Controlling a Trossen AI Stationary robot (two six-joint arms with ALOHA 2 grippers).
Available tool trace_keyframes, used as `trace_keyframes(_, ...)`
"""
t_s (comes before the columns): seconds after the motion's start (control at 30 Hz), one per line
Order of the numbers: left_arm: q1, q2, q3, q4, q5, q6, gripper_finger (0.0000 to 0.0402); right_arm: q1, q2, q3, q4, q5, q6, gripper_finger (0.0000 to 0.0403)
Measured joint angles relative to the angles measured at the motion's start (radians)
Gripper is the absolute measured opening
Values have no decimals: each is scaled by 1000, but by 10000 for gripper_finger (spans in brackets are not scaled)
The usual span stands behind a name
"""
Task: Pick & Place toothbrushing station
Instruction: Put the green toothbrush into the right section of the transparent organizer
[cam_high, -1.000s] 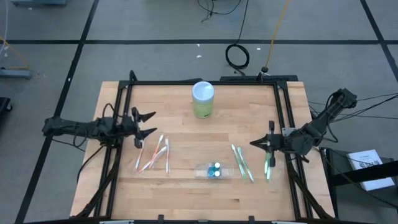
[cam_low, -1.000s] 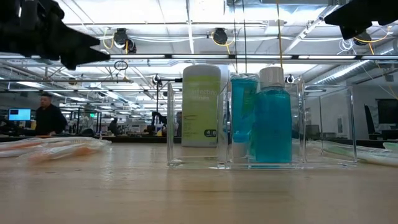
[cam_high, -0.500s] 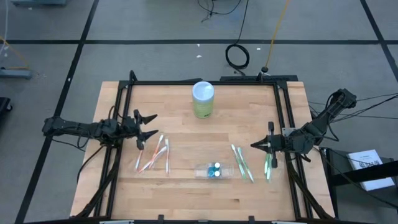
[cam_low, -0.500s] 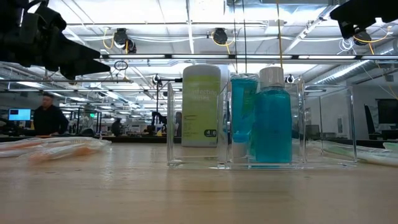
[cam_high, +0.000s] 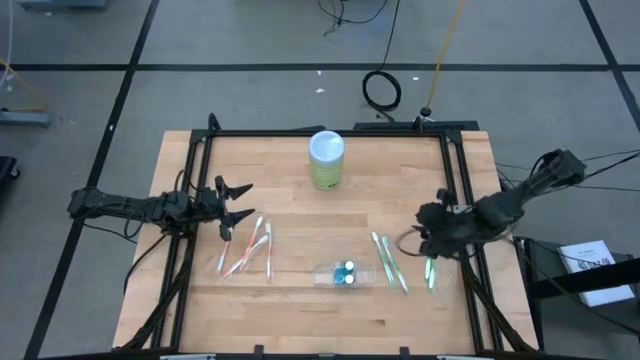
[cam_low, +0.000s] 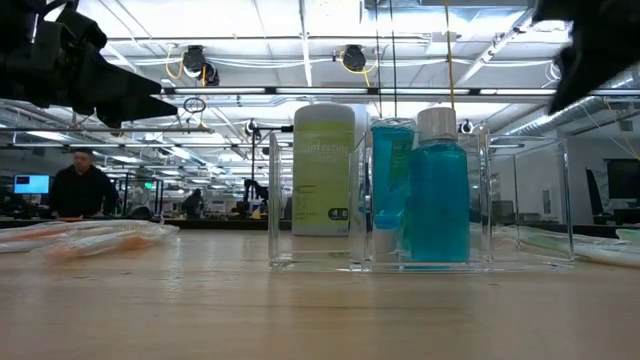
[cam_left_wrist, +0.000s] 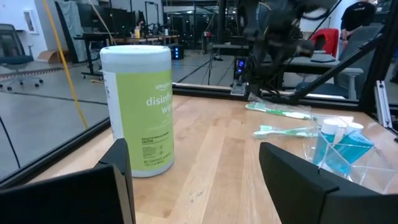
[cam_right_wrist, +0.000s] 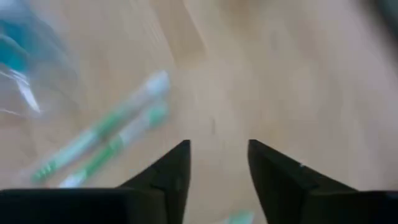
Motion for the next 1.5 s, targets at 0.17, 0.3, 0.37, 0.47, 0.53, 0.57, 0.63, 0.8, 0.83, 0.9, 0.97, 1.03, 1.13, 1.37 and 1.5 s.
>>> trace_keyframes(0.17, 0, 0, 0, 0, 0, 0, 225, -121, 158, -28, -187, -283, 345, 183)
trace_keyframes(0.3, 0, 0, 0, 0, 0, 0, 225, -144, 192, -77, -192, -316, 473, 174)
trace_keyframes(0.37, 0, 0, 0, 0, 0, 0, 225, -155, 179, -106, -150, -292, 516, 168)
trace_keyframes(0.47, 0, 0, 0, 0, 0, -1, 225, -178, 149, -145, -53, -282, 546, 161)
trace_keyframes(0.53, 0, 0, 0, 0, 0, -1, 225, -196, 134, -170, -16, -286, 548, 157)
trace_keyframes(0.57, 0, 0, 0, 0, 0, -1, 225, -205, 133, -178, -3, -285, 549, 156)
trace_keyframes(0.63, 0, 0, 0, 0, 0, -2, 225, -221, 133, -192, 33, -288, 560, 155)
trace_keyframes(0.8, 0, 1, 2, -1, 1, -3, 225, -245, 136, -280, 140, -331, 552, 155)
trace_keyframes(0.83, 0, 0, 2, -5, 1, -3, 225, -247, 139, -303, 167, -349, 547, 154)
trace_keyframes(0.9, 0, 5, 2, 0, 1, -3, 225, -250, 138, -341, 200, -370, 546, 153)
trace_keyframes(0.97, 0, 6, 2, -2, 1, -2, 225, -250, 137, -359, 209, -371, 546, 150)
trace_keyframes(1.03, 0, 6, 2, -2, 1, -2, 225, -252, 137, -366, 207, -370, 534, 147)
trace_keyframes(1.13, 0, 6, 2, -2, 1, -2, 225, -268, 136, -365, 213, -372, 494, 144)
trace_keyframes(1.37, 0, 6, 2, -2, 1, -2, 225, -316, 136, -302, 144, -504, 405, 145)
trace_keyframes(1.5, 0, 6, 2, -1, 1, -2, 225, -328, 136, -231, 55, -497, 408, 144)
